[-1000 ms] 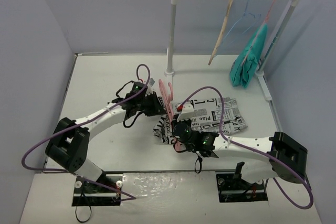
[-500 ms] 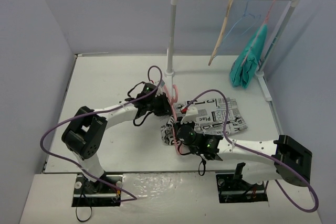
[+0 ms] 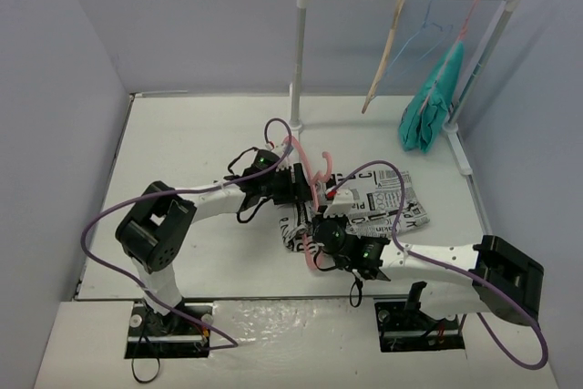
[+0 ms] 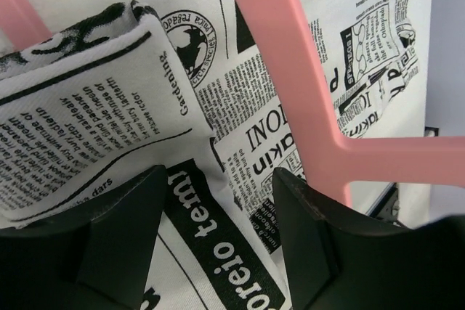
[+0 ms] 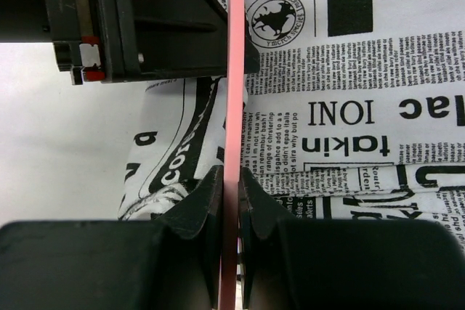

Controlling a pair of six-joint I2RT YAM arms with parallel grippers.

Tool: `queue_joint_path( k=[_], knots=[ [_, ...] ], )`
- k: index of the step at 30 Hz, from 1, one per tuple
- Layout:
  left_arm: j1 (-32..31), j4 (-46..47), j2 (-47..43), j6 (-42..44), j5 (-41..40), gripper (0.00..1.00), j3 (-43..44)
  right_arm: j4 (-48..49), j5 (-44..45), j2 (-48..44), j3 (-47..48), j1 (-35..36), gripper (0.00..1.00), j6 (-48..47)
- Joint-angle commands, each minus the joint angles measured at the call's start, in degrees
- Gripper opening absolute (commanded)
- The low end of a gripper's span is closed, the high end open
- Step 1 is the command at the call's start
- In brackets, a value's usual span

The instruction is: Place the trousers on the hanger

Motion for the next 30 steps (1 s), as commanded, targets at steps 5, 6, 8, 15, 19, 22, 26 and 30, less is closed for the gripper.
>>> queue_joint_path(
  k=[5,6,8,15,19,22,26,30],
  knots=[
    [-0.9,-4.2,-10.9,7.8,-5.1,0.59,0.5,2.6,-2.6,-1.1,-0.3,0.5,0.0,1.0],
    [-0.9,-5.1,-11.5,8.1,-5.6,0.59,0.5,2.6,-2.7,-1.0,-0.3,0.5,0.0,0.9],
    [-0.9,-6.7,-12.2,9.2,-5.9,0.59,1.0,2.6,-2.8,-0.8,-0.2,0.5,0.0,0.7],
    [-0.3,-9.1,-13.7,11.4,-6.6,0.56,0.3,2.6,-2.9,-0.7,0.0,0.2,0.0,-0.2],
    [0.0,-7.7,-13.1,10.3,-5.7,0.32,-1.4,2.6,-3.4,-0.6,0.2,0.0,0.0,-0.9],
    [0.0,-3.5,-11.0,8.3,-4.2,0.26,-2.7,2.6,-3.5,-0.7,0.4,-0.1,0.0,-1.3],
    [0.0,5.6,-7.3,4.5,-1.1,0.26,-4.0,2.4,-3.8,-0.8,0.7,-0.3,0.0,-1.8],
    [-0.1,12.9,-3.0,1.7,1.5,0.26,-3.5,2.2,-4.7,-1.3,1.1,-0.7,0.0,-2.4]
  ],
)
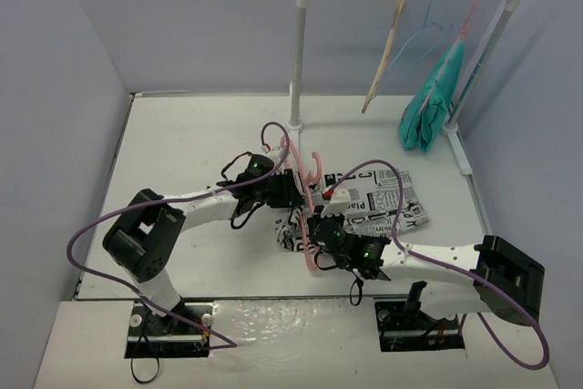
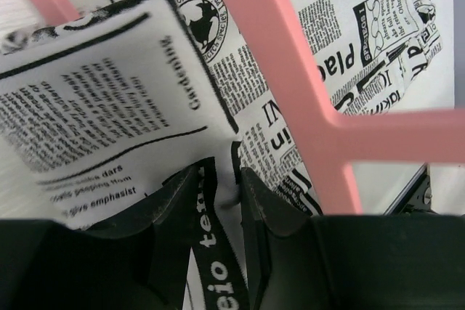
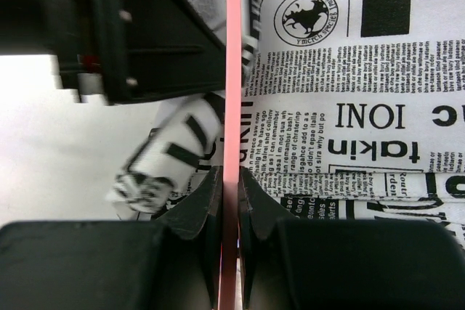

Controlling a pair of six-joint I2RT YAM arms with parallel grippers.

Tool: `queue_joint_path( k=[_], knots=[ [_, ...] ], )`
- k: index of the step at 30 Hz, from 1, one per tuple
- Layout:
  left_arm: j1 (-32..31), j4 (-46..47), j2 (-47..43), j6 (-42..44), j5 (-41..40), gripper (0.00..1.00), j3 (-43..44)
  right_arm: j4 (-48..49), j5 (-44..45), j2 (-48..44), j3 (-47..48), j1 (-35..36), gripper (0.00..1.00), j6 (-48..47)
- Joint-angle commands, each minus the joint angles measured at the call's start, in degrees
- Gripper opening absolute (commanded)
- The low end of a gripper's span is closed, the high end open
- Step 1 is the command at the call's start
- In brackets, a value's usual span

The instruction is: Place the trousers on the hanger

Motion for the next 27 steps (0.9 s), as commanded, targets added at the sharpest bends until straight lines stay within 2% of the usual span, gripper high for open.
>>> queue_joint_path(
  k=[1,6,11,18,21,27],
  knots=[
    [0.1,14.3,3.6,-4.6,4.3,0.26,1.7,0.3,-1.1,-0.9,1.4,-0.5,0.0,-1.2],
    [0.0,20.0,6.6,-6.6,5.3,0.29,2.2,0.5,-3.9,-0.7,2.2,-0.8,0.0,-1.8],
    [0.1,21.9,7.5,-7.3,5.6,0.44,1.2,0.9,-5.1,0.6,2.2,-0.9,0.0,-1.6],
    [0.1,22.6,8.6,-7.4,4.7,0.48,-1.2,1.1,-5.9,1.2,1.2,-1.3,0.0,-1.0],
    [0.1,19.3,7.6,-5.1,4.7,0.51,-0.5,1.0,-6.1,1.2,0.8,-1.3,0.0,-0.8],
    [0.1,7.0,2.8,1.8,1.7,0.56,2.9,0.4,-6.1,0.5,0.8,-1.5,0.0,-1.4]
  ],
)
